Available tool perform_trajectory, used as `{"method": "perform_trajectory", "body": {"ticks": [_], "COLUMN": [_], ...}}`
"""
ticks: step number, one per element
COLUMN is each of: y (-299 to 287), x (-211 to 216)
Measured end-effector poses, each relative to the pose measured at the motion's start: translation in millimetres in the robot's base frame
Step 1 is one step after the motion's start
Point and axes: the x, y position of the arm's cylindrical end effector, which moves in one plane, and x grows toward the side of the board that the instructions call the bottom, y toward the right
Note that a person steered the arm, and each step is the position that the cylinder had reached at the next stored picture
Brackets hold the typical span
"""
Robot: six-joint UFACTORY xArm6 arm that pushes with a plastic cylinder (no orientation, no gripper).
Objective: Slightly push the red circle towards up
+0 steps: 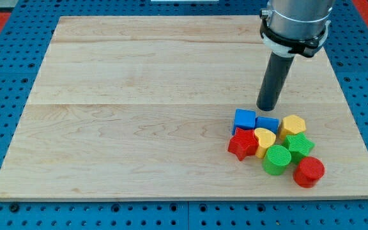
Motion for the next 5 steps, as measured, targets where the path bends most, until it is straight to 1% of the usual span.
{"method": "perform_trajectory", "body": {"ticks": [1, 2, 3, 4, 5], "y": [4, 35, 109, 162, 159], "x": [-13, -36, 3, 52, 126]}}
